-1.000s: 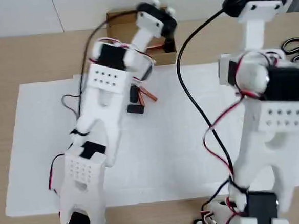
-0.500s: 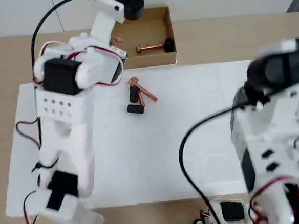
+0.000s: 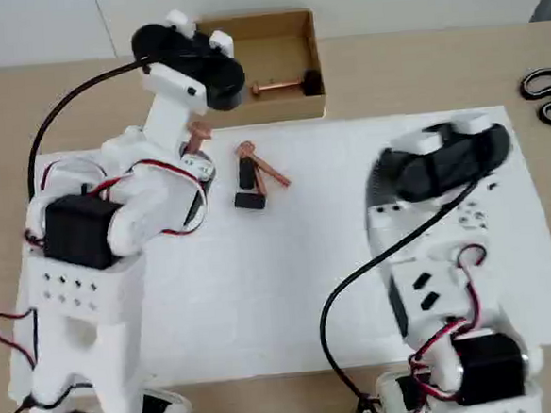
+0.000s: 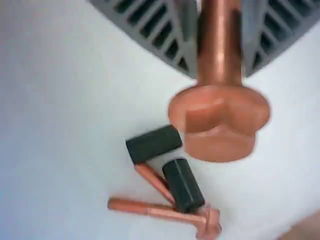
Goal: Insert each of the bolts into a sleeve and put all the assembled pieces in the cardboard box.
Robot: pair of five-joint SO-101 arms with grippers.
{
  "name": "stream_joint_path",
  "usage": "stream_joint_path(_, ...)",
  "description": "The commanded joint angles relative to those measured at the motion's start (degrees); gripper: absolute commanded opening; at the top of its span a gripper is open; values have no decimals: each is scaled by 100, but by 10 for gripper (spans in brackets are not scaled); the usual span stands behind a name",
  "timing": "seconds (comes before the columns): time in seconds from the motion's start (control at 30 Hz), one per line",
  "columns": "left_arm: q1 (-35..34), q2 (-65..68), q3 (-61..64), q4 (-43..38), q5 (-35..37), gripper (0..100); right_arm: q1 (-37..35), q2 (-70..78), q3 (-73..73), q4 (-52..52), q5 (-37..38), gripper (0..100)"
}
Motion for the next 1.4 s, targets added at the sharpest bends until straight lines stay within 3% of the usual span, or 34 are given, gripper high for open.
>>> stream_joint_path(0.0, 26, -571, 462, -958, 44, 7, -198, -119, 774, -1121, 26, 3)
stream_joint_path(0.13, 26, -1037, 1007, -1873, 246, 7, -180, -92, 1503, -1824, 26, 3)
stream_joint_path(0.33, -70, -1415, 1130, -1960, 2198, 7, -198, -75, 2593, -3055, 26, 3)
stream_joint_path(0.57, -44, -1565, 1174, -1635, 2189, 7, -277, -101, 3429, -3556, 26, 3)
stream_joint_path(0.77, 431, -1714, 1174, -1310, 2224, 7, -945, -101, 3719, -3565, -18, 4)
stream_joint_path(0.83, 563, -1705, 1174, -1424, 2532, 7, -1218, -101, 3798, -3565, -273, 4)
stream_joint_path(1.07, 897, -1916, 2062, -2690, 2822, 6, -1657, -101, 3912, -3732, -756, 4)
stream_joint_path(1.37, 1530, -3402, 4945, -5134, 2312, 6, -1930, -101, 4088, -3846, -756, 4)
